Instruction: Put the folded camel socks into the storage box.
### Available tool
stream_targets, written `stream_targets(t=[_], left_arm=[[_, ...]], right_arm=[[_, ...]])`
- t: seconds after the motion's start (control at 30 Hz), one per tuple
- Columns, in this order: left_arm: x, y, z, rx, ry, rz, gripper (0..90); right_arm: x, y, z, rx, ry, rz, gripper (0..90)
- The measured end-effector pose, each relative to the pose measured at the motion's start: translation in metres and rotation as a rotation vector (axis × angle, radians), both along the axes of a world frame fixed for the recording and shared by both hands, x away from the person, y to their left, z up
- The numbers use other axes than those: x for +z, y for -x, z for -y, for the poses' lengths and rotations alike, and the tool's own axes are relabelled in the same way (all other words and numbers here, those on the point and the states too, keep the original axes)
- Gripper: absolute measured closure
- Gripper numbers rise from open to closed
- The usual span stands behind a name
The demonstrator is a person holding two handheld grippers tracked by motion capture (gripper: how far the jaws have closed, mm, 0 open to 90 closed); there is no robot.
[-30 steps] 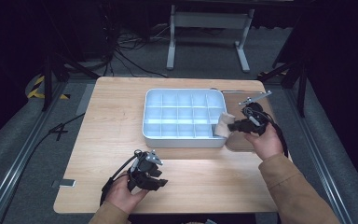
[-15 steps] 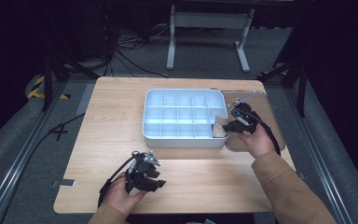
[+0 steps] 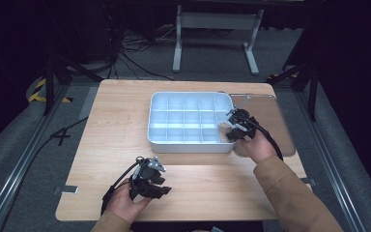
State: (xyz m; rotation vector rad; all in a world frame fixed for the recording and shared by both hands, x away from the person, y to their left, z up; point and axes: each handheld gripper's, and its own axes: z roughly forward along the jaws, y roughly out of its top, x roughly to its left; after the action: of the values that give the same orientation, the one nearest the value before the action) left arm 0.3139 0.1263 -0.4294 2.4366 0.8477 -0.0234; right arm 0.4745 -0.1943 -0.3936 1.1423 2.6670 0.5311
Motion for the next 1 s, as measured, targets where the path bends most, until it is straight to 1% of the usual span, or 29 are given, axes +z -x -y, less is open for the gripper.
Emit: stream_targets(t=[0.07, 0.1, 0.13, 0.2, 0.23, 0.27, 0.37, 0.47, 0.57, 0.67, 0.8, 0.83, 0.87, 0.9, 0.93, 0.97, 1.0], left_arm=[[0.000, 0.000, 0.000, 0.001, -0.007, -0.002, 58.5], [0.000, 0.000, 0.000, 0.001, -0.007, -0.002, 58.5], [0.000, 0.000, 0.000, 0.003, -0.006, -0.003, 58.5], [0.000, 0.000, 0.000, 0.003, -0.006, -0.002, 58.5], [0.000, 0.000, 0.000, 0.003, -0.006, -0.002, 58.5], [0.000, 0.000, 0.000, 0.000, -0.013, -0.001, 58.5], [0.000, 0.001, -0.001, 0.003, -0.009, 0.002, 58.5], [0.000, 0.002, -0.003, 0.007, -0.011, 0.001, 58.5], [0.000, 0.003, -0.004, 0.016, -0.010, 0.001, 58.5], [0.000, 0.003, -0.005, 0.015, -0.009, 0.001, 58.5], [0.000, 0.003, -0.004, 0.019, -0.007, 0.001, 58.4], [-0.001, 0.002, -0.004, 0.016, -0.005, 0.003, 58.3], [0.000, 0.002, -0.005, 0.016, -0.010, 0.004, 58.3], [-0.001, 0.001, -0.004, 0.014, -0.007, 0.005, 58.3], [-0.001, 0.001, -0.004, 0.014, -0.006, 0.004, 58.1], [-0.001, 0.001, -0.004, 0.015, -0.005, 0.004, 58.1], [-0.001, 0.002, -0.004, 0.012, -0.007, 0.000, 58.1]], right_arm=[[-0.004, -0.001, -0.004, 0.004, 0.026, -0.007, 76.9], [-0.004, -0.001, -0.004, 0.004, 0.026, -0.007, 76.9], [-0.007, -0.003, -0.007, 0.006, 0.047, -0.018, 76.7], [-0.008, -0.004, -0.009, 0.005, 0.056, -0.023, 76.7], [-0.011, -0.006, -0.011, 0.006, 0.074, -0.038, 76.6], [-0.013, -0.007, -0.012, 0.007, 0.084, -0.041, 76.5], [-0.017, -0.008, -0.017, 0.022, 0.111, -0.045, 76.3], [-0.024, -0.011, -0.021, 0.029, 0.144, -0.061, 76.3], [-0.026, -0.013, -0.022, 0.026, 0.152, -0.070, 76.4], [-0.026, -0.014, -0.022, 0.031, 0.153, -0.082, 76.1], [-0.025, -0.014, -0.022, 0.034, 0.147, -0.082, 74.7], [-0.023, -0.013, -0.021, 0.040, 0.128, -0.084, 70.5], [-0.023, -0.013, -0.021, 0.040, 0.128, -0.084, 70.5], [-0.021, -0.011, -0.021, 0.046, 0.125, -0.080, 68.4], [-0.016, -0.007, -0.020, 0.055, 0.120, -0.070, 62.9], [-0.016, -0.007, -0.020, 0.055, 0.120, -0.070, 62.9], [-0.013, -0.005, -0.020, 0.048, 0.117, -0.060, 60.3]])
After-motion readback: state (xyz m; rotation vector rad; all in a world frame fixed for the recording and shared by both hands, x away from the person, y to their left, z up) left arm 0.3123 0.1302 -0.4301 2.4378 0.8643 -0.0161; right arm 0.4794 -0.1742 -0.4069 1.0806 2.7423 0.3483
